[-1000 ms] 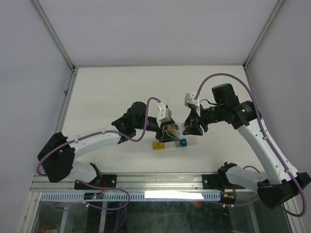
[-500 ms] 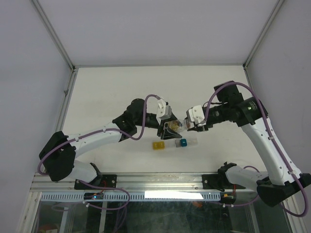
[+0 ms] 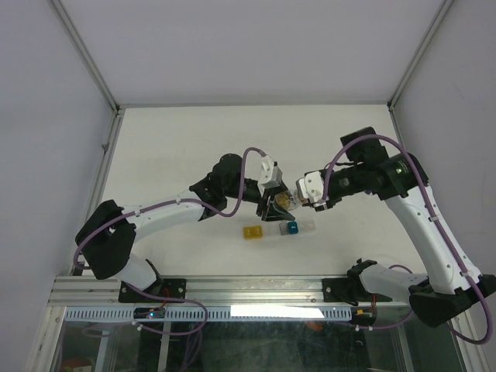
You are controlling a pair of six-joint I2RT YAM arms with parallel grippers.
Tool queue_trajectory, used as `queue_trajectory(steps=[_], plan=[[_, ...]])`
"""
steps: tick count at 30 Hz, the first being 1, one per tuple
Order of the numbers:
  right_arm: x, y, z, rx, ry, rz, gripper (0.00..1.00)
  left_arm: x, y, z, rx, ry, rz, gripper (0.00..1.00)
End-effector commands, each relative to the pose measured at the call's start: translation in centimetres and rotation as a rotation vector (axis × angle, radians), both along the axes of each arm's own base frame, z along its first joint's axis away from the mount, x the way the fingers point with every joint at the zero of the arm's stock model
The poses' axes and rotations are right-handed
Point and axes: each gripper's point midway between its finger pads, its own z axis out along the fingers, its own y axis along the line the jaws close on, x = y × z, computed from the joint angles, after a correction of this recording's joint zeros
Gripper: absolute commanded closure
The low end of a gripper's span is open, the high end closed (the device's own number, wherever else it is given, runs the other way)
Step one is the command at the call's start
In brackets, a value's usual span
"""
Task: Sort the pills into containers
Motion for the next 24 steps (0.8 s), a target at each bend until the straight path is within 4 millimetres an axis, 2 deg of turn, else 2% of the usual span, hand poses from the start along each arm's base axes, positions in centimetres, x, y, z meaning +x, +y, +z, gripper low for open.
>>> queue_trajectory(steps=[1, 7, 13, 14, 16, 17, 19, 24], plan=[[1.1, 2.2, 4.0, 0.119, -0.246, 0.134, 0.96, -1.7, -0.3, -1.6, 0.067, 0.115, -0.078, 1.0], [1.8, 1.8, 3.8, 0.044, -0.361, 0.215, 0.93, -3.0, -0.2, -2.0, 0.072, 0.156, -0.182, 1.0], [1.4, 1.9, 4.0, 0.014, -0.415, 0.278, 0.9, -3.7, -0.2, -1.9, 0.075, 0.176, -0.26, 1.0], [1.3, 1.8, 3.9, 0.018, -0.401, 0.264, 0.79, -3.6, -0.3, -1.8, 0.073, 0.173, -0.257, 1.0], [1.0, 1.7, 4.0, 0.048, -0.321, 0.178, 0.46, -3.4, -0.3, -1.5, 0.068, 0.158, -0.232, 1.0], [0.8, 1.6, 4.2, 0.065, -0.269, 0.118, 0.35, -3.1, -0.3, -1.4, 0.067, 0.149, -0.208, 1.0], [0.2, 1.0, 4.6, 0.091, -0.168, -0.005, 0.27, -2.6, -0.1, -1.4, 0.065, 0.127, -0.155, 1.0], [-2.4, -0.2, 5.3, 0.198, 0.084, -0.269, 0.18, -1.3, 0.3, -1.5, 0.026, 0.035, 0.002, 1.0]])
